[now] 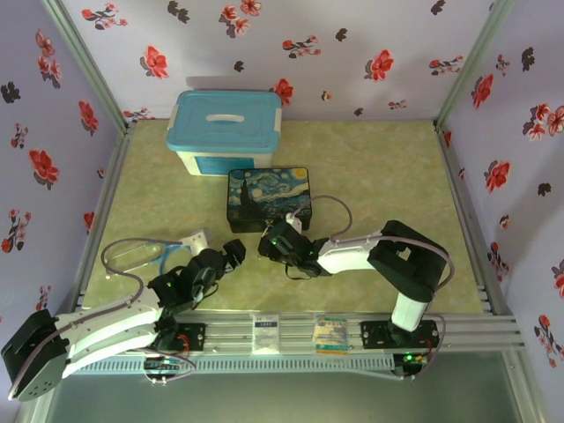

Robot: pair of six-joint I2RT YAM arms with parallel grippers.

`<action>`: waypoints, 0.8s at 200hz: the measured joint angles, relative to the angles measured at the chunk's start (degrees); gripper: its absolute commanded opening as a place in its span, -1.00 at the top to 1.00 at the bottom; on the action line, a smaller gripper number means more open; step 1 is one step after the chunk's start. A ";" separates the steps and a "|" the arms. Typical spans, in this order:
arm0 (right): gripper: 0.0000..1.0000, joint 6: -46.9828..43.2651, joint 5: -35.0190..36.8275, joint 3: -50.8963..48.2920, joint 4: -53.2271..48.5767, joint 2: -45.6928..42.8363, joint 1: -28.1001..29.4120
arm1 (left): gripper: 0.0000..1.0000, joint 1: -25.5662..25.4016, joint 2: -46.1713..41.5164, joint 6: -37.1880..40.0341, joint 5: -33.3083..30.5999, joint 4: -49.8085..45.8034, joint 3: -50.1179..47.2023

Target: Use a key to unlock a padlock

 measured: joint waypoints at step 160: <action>0.09 -4.52 -7.08 -5.53 24.37 5.16 -2.32 | -0.74 0.13 0.70 -1.03 -0.02 0.02 -0.11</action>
